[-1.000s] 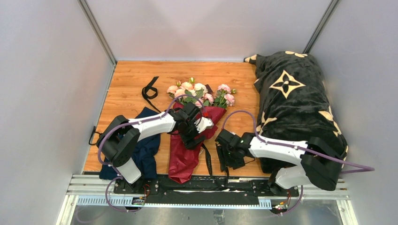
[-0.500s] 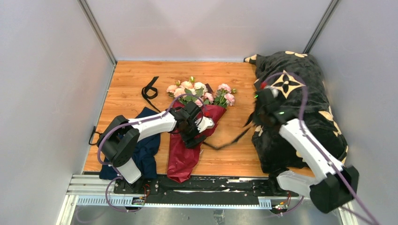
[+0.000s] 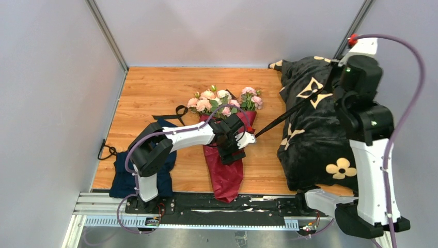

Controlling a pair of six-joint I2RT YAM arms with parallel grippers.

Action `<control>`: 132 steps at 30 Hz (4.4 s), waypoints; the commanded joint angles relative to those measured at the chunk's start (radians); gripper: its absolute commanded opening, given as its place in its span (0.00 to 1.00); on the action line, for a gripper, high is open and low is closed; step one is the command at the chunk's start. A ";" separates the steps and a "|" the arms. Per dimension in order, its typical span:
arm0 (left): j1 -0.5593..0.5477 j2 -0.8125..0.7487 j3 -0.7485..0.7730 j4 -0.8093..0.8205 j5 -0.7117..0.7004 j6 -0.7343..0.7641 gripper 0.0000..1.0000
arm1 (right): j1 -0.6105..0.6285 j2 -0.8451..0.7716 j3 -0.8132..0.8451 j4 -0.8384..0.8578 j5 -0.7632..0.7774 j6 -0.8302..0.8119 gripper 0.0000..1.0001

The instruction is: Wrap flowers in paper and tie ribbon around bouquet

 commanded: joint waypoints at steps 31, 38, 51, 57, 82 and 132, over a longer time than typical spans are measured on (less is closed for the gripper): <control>-0.146 -0.158 -0.213 0.165 -0.136 0.242 0.86 | 0.367 0.610 -0.435 0.512 -1.198 0.064 0.00; -0.146 -0.222 -0.159 0.062 -0.103 0.315 0.88 | 0.368 0.784 -0.436 0.509 -1.140 0.024 0.00; 0.440 -0.386 0.180 -0.455 0.435 0.460 0.94 | 0.363 0.838 -0.535 0.579 -1.031 0.105 0.00; 0.827 -0.140 0.218 -0.203 0.255 0.051 0.82 | 0.365 0.813 -0.537 0.564 -1.020 0.099 0.00; 0.750 0.189 0.269 -0.050 0.020 0.084 0.34 | 0.374 0.787 -0.560 0.564 -1.014 0.104 0.00; -0.008 -0.166 0.065 0.062 -0.077 0.230 0.00 | 0.279 0.694 -0.529 0.550 -1.207 0.172 0.24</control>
